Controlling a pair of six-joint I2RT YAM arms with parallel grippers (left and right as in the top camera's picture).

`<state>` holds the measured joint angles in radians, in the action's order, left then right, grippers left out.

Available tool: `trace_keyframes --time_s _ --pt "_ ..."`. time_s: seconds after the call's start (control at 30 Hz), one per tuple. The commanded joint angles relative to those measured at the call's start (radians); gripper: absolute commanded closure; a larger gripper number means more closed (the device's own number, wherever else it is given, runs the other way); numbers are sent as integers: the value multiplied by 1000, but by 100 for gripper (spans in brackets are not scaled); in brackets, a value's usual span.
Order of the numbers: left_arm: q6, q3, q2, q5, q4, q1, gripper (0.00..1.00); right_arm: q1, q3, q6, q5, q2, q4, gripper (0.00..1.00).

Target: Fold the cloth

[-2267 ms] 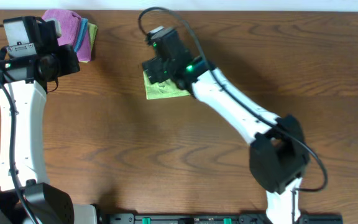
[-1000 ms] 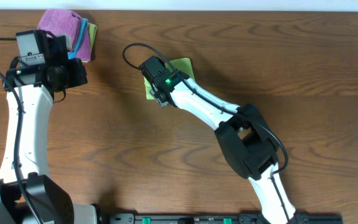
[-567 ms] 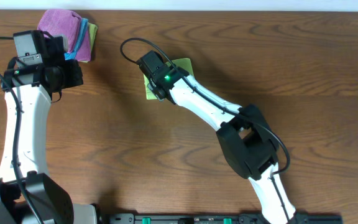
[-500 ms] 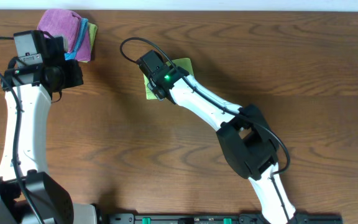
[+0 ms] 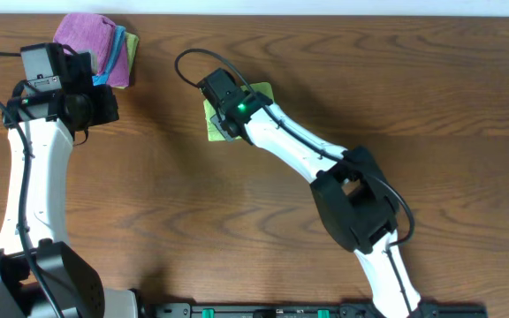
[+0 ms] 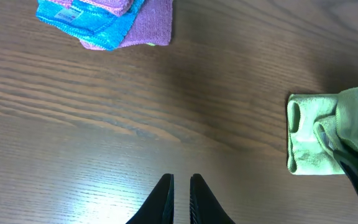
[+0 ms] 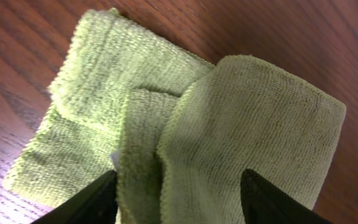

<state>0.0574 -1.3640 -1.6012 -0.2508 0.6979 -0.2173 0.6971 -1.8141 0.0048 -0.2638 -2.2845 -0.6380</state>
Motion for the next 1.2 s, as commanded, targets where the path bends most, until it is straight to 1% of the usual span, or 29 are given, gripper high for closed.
trace_keyframes --time_s 0.0,0.17,0.23,0.43,0.5,0.6,0.63,0.7,0.73,0.93,1.17 --pt "18 1 -9 13 -3 -5 89 -13 -20 16 45 -18 3 34" --pt "18 1 -9 -6 -3 -5 89 -8 -20 16 75 -39 1 36" --pt "18 1 -9 -12 -4 -5 89 -8 -20 16 100 -40 -4 40" --pt "18 1 -9 -12 -4 -5 89 -9 -20 16 119 -41 -10 42" --pt "18 1 -9 -12 -4 -5 89 -9 -20 16 118 -41 -9 50" --pt "18 1 -9 -12 -4 -5 89 -11 -20 16 117 -41 -6 65" --pt "17 1 -9 -12 -4 -5 89 -11 -20 16 117 -42 -7 73" --pt "18 1 -9 -12 -4 -5 89 -10 -20 16 117 -42 -6 96" --pt "18 1 -9 -12 -4 -5 89 -10 -20 17 118 -42 -6 99" --pt "17 1 -9 -12 -8 -5 89 -9 -25 17 119 -42 16 99" --pt "18 1 -9 3 -26 -12 89 26 -92 16 119 -42 1 99"
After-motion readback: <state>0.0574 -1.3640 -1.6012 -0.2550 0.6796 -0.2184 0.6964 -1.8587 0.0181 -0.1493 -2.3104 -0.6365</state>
